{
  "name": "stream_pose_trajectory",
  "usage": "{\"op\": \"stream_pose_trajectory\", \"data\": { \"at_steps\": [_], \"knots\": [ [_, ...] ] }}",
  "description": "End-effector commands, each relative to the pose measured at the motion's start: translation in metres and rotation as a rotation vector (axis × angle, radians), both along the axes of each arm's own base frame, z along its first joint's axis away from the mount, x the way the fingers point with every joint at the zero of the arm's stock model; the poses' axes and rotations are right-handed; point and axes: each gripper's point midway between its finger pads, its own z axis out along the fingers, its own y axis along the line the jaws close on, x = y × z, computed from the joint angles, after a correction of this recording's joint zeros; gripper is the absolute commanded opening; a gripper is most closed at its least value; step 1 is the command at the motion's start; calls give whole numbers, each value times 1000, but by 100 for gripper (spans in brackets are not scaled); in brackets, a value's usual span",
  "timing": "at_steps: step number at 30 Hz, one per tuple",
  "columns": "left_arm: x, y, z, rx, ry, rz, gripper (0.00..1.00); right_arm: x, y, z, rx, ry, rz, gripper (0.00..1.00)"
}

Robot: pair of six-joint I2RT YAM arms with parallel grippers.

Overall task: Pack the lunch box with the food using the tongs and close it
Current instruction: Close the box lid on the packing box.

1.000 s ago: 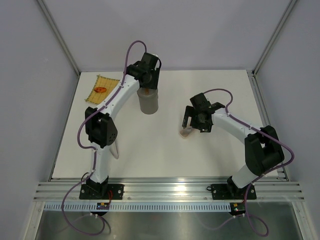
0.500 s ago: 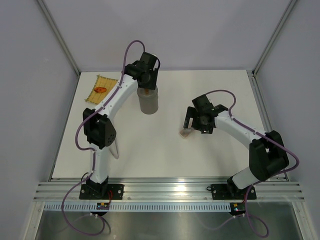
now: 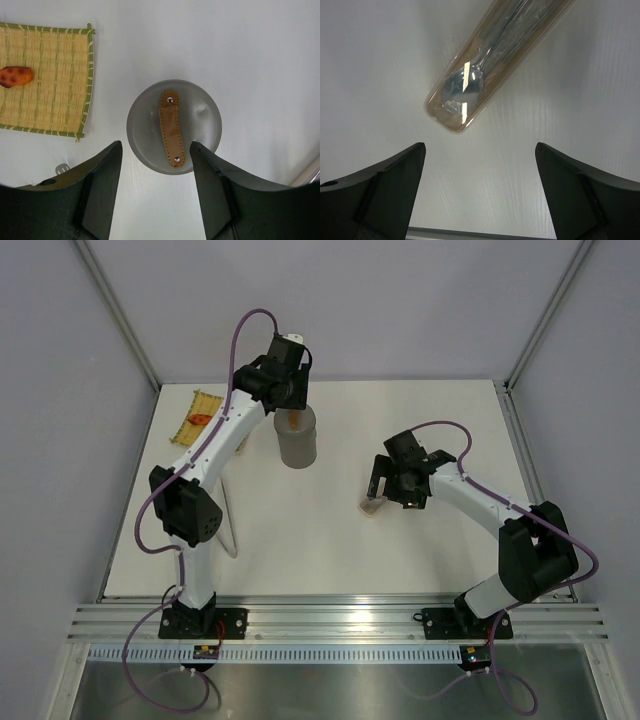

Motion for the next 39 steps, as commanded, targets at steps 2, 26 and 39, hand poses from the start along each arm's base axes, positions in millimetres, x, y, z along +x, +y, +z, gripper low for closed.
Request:
{"op": "stream_pose_trajectory", "data": {
  "at_steps": [2, 26, 39],
  "knots": [
    [17, -4, -17, -19, -4, 34, 60, 7, 7, 10, 6, -28, 6, 99],
    [26, 10, 34, -85, -138, 75, 57, 9, 8, 11, 10, -31, 4, 99],
    [24, -10, -92, -32, 191, 37, 57, 7, 5, 11, 4, -31, -3, 99]
  ]
}}
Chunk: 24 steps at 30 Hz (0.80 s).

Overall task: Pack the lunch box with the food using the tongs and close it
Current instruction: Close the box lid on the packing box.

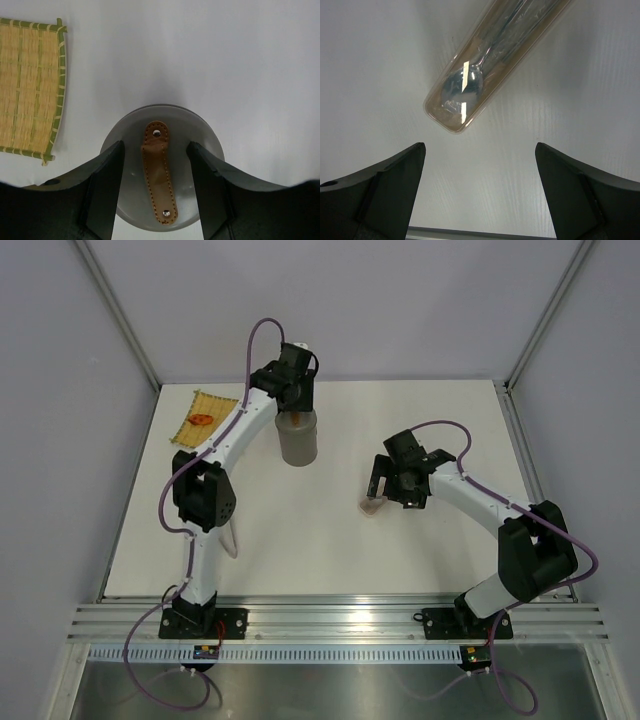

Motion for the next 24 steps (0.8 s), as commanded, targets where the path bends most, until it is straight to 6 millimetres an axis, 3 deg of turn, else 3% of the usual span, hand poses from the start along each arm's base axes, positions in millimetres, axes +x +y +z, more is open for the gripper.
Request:
{"op": "stream_pose_trajectory", "data": {
  "at_steps": [1, 3, 11, 15, 17, 20, 24],
  "knots": [
    [-17, 3, -28, 11, 138, -2, 57, 6, 5, 11, 7, -37, -1, 99],
    [-16, 3, -18, 2, 120, -2, 57, 6, 5, 11, 7, -37, -1, 99],
    [-18, 5, 88, -99, -125, -15, 58, 7, 6, 11, 10, -37, 1, 99],
    [-21, 11, 114, -119, -199, -2, 58, 7, 7, 12, 12, -39, -1, 99],
    [-20, 11, 115, -120, -205, -3, 58, 7, 7, 11, 11, -38, -1, 99],
    [-19, 9, 98, -109, -162, -6, 58, 8, 7, 12, 14, -38, 2, 99],
    [-19, 3, 43, -86, -36, -7, 57, 7, 8, 12, 14, -38, 2, 99]
  ]
}}
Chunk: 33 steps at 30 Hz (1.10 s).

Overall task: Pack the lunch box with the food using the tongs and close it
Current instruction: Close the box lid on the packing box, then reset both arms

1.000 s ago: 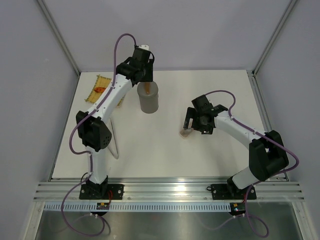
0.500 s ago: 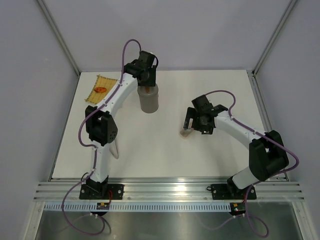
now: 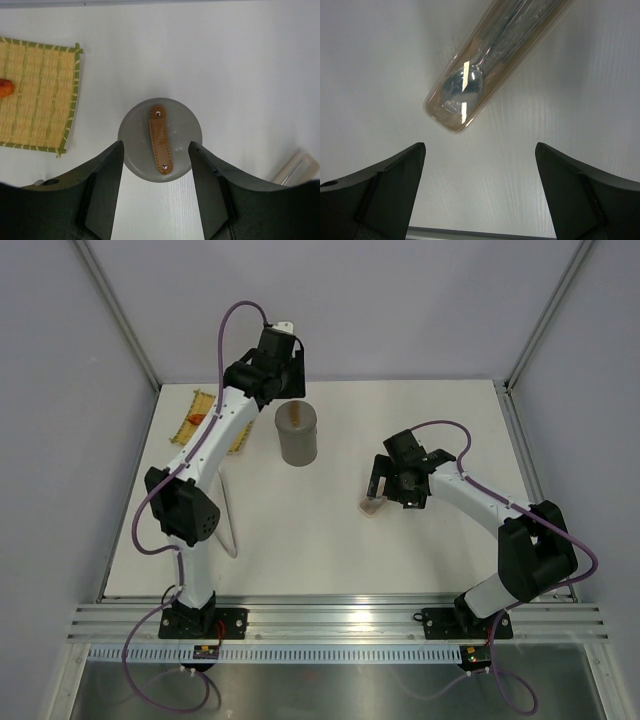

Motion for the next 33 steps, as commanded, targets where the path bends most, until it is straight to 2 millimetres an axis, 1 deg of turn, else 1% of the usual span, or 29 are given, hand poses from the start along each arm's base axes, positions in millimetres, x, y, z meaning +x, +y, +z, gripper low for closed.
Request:
{"op": "stream_pose_trajectory", "data": {
  "at_steps": [1, 3, 4, 5, 7, 10, 11, 12, 13, 14, 15, 17, 18, 19, 20, 21, 22, 24, 25, 27, 28, 29, 30, 31, 32, 33],
  "knots": [
    [0, -5, -74, 24, 160, -1, 57, 7, 7, 12, 12, -39, 1, 99],
    [-7, -9, -102, 21, 228, -8, 57, 6, 6, 12, 12, -39, -2, 99],
    [-11, -9, -124, 26, 276, -1, 57, 5, 5, 12, 10, -38, -3, 99],
    [-13, -9, -130, 24, 293, 0, 56, 5, 5, 12, 10, -39, 0, 99],
    [-17, -11, -134, 16, 317, -5, 55, 5, 5, 13, 7, -40, -1, 99],
    [-14, -12, -100, 11, 248, -15, 56, 5, 5, 14, 7, -44, 3, 99],
    [-12, -14, -80, 0, 204, -19, 56, 4, 5, 14, 7, -43, 5, 99],
    [-14, -11, -57, -1, 158, -15, 56, 5, 5, 15, 8, -46, 3, 99],
    [-15, -10, -41, -3, 127, -21, 56, 5, 5, 15, 7, -45, 3, 99],
    [-18, -12, -27, -7, 97, -31, 57, 6, 5, 16, 9, -49, 1, 99],
    [-23, -11, -1, -20, 42, -35, 57, 6, 5, 17, 11, -50, 0, 99],
    [-33, -13, 22, -31, -5, -46, 57, 7, 6, 19, 15, -55, -3, 99],
    [-44, -12, 41, -44, -44, -50, 58, 7, 5, 20, 14, -59, -8, 99],
    [-49, -11, 49, -52, -63, -52, 58, 7, 4, 21, 14, -62, -11, 99],
    [-55, -9, 55, -60, -78, -55, 58, 7, 4, 22, 12, -66, -13, 99],
    [-60, -9, 51, -62, -80, -60, 58, 8, 3, 27, 15, -82, -17, 99],
    [-75, -6, 70, -76, -124, -72, 58, 8, 0, 28, 4, -87, -24, 99],
    [-90, 0, 79, -54, -158, -62, 59, 9, -3, 33, -4, -104, -33, 99],
    [-110, 2, 84, -43, -175, -79, 60, 10, -7, 36, -18, -115, -47, 99],
    [-126, 12, 88, -35, -197, -63, 62, 11, -12, 43, -27, -135, -72, 99],
    [-136, 14, 70, -31, -163, -66, 64, 11, -16, 45, -48, -140, -82, 99],
    [-153, 24, 84, -66, -197, -70, 66, 11, -19, 48, -55, -148, -92, 99],
    [-163, 23, 81, -86, -194, -94, 68, 11, -22, 53, -62, -160, -102, 99],
    [-173, 26, 79, -101, -195, -102, 73, 11, -26, 55, -77, -171, -113, 100],
    [-190, 37, 69, -108, -191, -106, 75, 10, -28, 56, -84, -177, -116, 99],
    [-198, 40, 66, -124, -196, -106, 77, 10, -33, 59, -95, -193, -129, 100]
  ]
}}
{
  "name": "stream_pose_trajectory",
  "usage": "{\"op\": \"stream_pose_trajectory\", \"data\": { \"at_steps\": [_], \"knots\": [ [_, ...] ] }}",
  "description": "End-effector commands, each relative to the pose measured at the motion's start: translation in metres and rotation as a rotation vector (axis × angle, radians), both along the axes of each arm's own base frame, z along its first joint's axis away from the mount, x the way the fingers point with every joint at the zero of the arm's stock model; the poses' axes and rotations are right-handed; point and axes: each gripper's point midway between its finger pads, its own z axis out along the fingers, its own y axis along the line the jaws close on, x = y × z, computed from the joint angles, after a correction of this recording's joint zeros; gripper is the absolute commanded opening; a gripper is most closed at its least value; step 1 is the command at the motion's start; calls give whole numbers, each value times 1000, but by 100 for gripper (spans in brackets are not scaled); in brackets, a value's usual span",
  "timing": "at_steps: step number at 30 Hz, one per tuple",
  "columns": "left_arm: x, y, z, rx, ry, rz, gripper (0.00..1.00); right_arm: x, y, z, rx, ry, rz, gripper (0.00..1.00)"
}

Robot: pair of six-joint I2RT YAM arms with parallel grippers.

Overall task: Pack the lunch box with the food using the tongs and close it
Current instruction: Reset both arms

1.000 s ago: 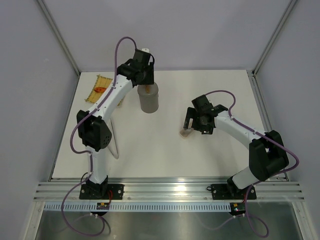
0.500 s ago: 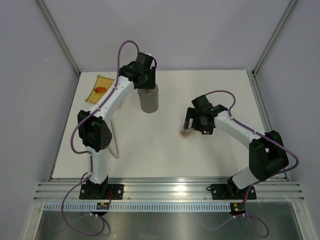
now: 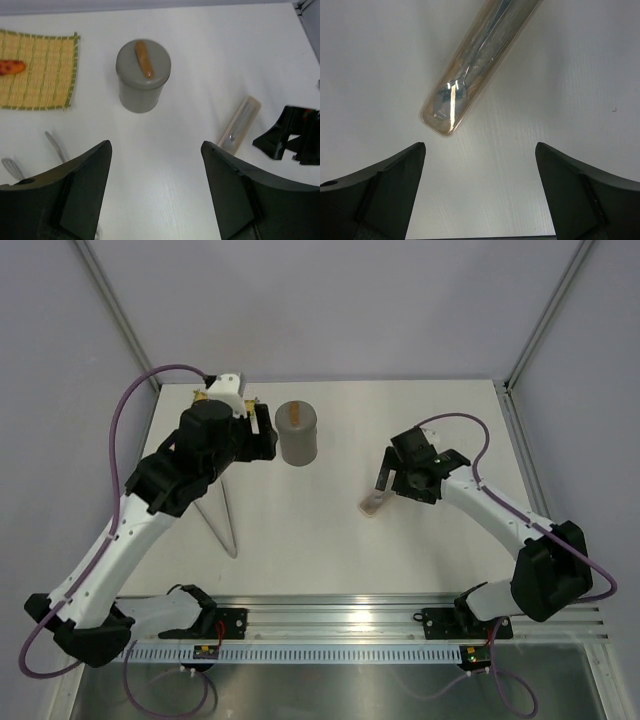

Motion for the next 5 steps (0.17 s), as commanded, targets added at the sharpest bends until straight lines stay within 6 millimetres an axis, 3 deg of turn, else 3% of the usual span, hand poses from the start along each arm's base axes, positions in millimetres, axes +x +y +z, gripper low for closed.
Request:
{"op": "stream_pose_trajectory", "data": {
  "at_steps": [1, 2, 3, 5],
  "knots": [
    [-24, 17, -24, -31, 16, 28, 80, 3, -16, 25, -51, -83, -61, 99],
    [-32, 23, -45, -17, 48, 40, 81, 2, -18, 25, -58, -84, -66, 100],
    [-43, 33, -39, -47, 20, 52, 82, 1, -21, 23, -70, -82, -71, 99],
    [-54, 41, -50, -65, 36, 73, 85, -1, -23, 18, -79, -80, -69, 99]
  ]
}}
